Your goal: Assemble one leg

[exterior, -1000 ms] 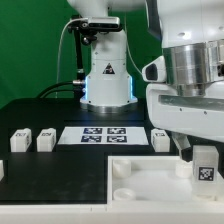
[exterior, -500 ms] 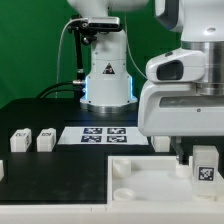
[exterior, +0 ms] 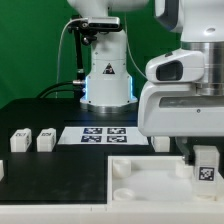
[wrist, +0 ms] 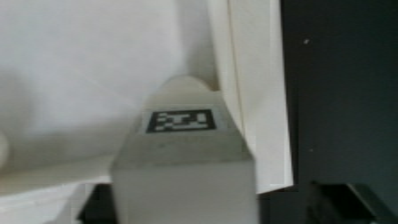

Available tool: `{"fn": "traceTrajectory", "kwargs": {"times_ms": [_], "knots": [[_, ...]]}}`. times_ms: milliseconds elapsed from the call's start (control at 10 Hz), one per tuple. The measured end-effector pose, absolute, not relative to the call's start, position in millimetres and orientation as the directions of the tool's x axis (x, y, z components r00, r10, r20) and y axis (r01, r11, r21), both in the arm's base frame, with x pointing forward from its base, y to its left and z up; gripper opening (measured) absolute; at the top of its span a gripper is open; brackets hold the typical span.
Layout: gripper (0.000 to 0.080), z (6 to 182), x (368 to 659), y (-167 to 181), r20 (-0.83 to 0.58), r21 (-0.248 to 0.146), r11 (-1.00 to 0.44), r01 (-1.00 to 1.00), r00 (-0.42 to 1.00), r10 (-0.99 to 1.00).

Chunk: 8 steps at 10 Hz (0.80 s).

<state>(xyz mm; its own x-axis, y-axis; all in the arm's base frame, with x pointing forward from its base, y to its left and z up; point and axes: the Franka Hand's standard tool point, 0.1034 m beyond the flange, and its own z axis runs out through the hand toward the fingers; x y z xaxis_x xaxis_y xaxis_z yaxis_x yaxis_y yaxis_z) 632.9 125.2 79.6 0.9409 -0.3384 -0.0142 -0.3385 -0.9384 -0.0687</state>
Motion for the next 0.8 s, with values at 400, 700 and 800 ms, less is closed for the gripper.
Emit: {"fn": "traceTrajectory", "kwargs": {"times_ms": [400,700,800], "knots": [[0.0309,78.1,631.7,118.7,-0.044,-0.052,-0.672,-0.739,0.674,-0.738],[0.0307,76.4,628.8,116.2,-0.077,-0.083,-0.142,-0.986,0.149,-0.986],[0.0305,76.3,628.1,116.2,-0.084,-0.08,-0.085,-0.993,0.092,-0.992]]}}
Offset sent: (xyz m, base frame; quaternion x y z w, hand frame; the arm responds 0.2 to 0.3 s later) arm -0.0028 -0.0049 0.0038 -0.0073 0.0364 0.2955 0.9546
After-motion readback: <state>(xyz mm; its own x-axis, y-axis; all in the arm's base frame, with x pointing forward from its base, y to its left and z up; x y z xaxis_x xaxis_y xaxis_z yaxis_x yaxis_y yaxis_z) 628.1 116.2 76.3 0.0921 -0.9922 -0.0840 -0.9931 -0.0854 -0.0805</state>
